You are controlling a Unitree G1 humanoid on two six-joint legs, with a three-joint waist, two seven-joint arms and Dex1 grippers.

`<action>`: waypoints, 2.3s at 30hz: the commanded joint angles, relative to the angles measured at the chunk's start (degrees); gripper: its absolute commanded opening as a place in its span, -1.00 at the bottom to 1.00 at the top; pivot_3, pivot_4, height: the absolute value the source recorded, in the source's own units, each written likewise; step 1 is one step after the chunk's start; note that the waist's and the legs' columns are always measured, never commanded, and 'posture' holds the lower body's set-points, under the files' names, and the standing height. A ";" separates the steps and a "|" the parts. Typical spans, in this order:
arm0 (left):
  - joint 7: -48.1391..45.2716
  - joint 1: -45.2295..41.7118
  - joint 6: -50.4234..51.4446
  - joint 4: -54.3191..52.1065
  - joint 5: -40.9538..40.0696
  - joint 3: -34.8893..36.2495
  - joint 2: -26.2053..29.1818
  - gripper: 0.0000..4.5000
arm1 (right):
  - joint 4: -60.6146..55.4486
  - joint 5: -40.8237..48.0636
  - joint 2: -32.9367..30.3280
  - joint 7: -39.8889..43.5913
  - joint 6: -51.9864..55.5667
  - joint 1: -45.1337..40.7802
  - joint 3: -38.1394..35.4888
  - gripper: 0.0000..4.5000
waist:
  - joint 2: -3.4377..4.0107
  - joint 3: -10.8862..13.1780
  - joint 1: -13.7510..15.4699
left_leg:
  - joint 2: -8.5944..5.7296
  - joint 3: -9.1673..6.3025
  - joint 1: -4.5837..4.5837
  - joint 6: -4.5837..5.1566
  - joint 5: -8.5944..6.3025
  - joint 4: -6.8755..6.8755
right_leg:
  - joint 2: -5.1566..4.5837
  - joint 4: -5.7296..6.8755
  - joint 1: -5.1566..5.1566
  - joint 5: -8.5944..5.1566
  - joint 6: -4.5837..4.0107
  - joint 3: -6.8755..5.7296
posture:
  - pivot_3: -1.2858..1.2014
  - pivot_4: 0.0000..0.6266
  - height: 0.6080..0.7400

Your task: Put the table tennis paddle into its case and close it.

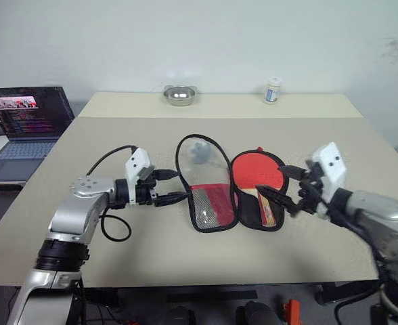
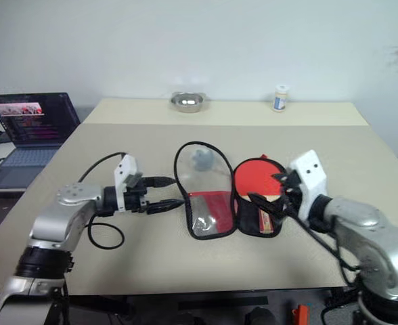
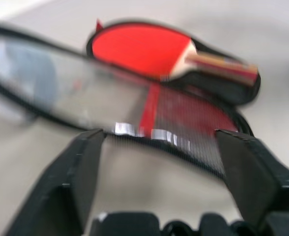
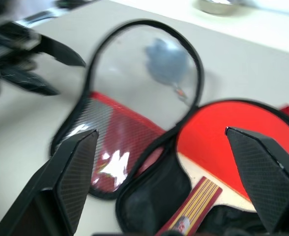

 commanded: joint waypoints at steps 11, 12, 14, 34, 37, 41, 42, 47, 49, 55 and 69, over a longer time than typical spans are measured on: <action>-0.49 -10.20 -9.35 16.16 6.93 -3.61 -2.93 -0.97 | 1.41 13.68 -17.66 8.55 -3.00 7.20 -11.58 1.00 | -0.30 0.15 1.38 | -0.06 -0.03 -0.03 0.02 -0.01 0.00 | -0.32 -0.11 0.06 0.05 -0.27 -0.11 | 0.03 -0.52 1.00; -0.56 -10.81 -9.69 16.58 7.41 -4.55 -4.22 -0.97 | 1.36 14.42 -18.43 8.78 -2.99 8.06 -12.21 1.00 | -0.32 0.16 1.51 | -0.06 -0.02 -0.05 0.03 -0.01 0.01 | -0.32 -0.11 0.06 0.05 -0.26 -0.11 | 0.03 -0.52 1.00; -1.24 -12.20 -10.90 18.05 8.43 -6.46 -6.56 -0.97 | 0.94 15.41 -20.10 9.38 -2.69 10.32 -13.72 1.00 | -0.34 0.17 1.70 | -0.07 -0.03 -0.08 0.04 -0.02 0.01 | -0.32 -0.13 0.06 0.06 -0.26 -0.11 | 0.03 -0.52 1.00; -1.01 -28.13 -11.93 23.70 3.82 -8.97 -34.55 -0.97 | 3.27 14.83 -21.96 1.51 -7.62 17.97 -14.26 1.00 | -0.38 0.19 1.42 | -0.04 -0.07 -0.15 0.19 -0.10 0.08 | 0.18 -0.54 0.18 0.08 0.23 0.06 | 0.03 -0.52 1.00; -2.02 -26.07 -13.21 22.14 4.20 -8.67 -32.10 -0.97 | 6.17 12.06 -18.65 -3.10 -9.10 15.28 -7.93 1.00 | -0.38 0.18 1.36 | -0.03 -0.05 -0.10 0.19 -0.10 0.09 | 0.18 -0.50 0.19 0.09 0.23 0.06 | 0.03 -0.52 1.00; -4.05 -22.23 -11.82 15.92 3.17 -8.07 -26.79 -0.97 | 13.23 3.37 -13.76 -9.11 -12.44 12.24 2.03 1.00 | -0.36 0.18 1.35 | -0.02 -0.01 -0.09 0.19 -0.10 0.09 | 0.17 -0.49 0.19 0.23 -0.02 0.09 | 0.03 -0.52 1.00; -4.50 -21.20 -10.98 13.87 2.65 -7.91 -25.51 -0.97 | 14.99 1.83 -12.54 -10.28 -12.84 11.37 3.80 1.00 | -0.36 0.18 1.40 | -0.03 0.00 -0.12 0.19 -0.10 0.09 | 0.15 -0.49 0.17 0.24 -0.03 0.09 | 0.03 -0.52 1.00; -5.71 -16.46 -6.81 4.26 0.41 -6.89 -19.38 -0.97 | 24.01 -5.26 -6.32 -15.23 -14.96 6.71 9.86 1.00 | -0.34 0.18 1.55 | -0.04 0.05 -0.18 0.18 -0.09 0.12 | 0.12 -0.54 0.15 0.24 -0.03 0.10 | 0.03 -0.52 1.00; -5.58 -15.13 -5.34 1.41 -0.22 -6.26 -17.21 -0.97 | 27.43 -7.89 -4.43 -16.43 -16.01 5.09 11.38 1.00 | -0.34 0.18 1.62 | -0.06 0.05 -0.18 0.18 -0.09 0.13 | 0.10 -0.52 0.17 0.24 -0.03 0.08 | 0.03 -0.52 1.00; -4.15 -13.75 -2.88 -2.57 -1.39 -5.47 -14.81 -0.97 | 33.70 -12.13 -0.84 -15.01 -18.32 2.92 15.42 1.00 | -0.32 0.17 1.66 | -0.06 0.04 -0.15 0.18 -0.09 0.14 | 0.11 -0.47 0.18 0.24 -0.03 0.05 | 0.03 -0.52 1.00; -3.00 -14.67 -3.40 -1.77 -0.65 -6.49 -15.12 -1.00 | 40.84 -19.08 3.87 -11.91 -19.10 1.55 22.81 0.76 | -0.33 0.08 1.31 | -0.02 0.08 -0.01 0.18 -0.09 0.13 | 0.16 -0.38 0.23 0.25 -0.03 0.09 | 0.03 -0.52 1.00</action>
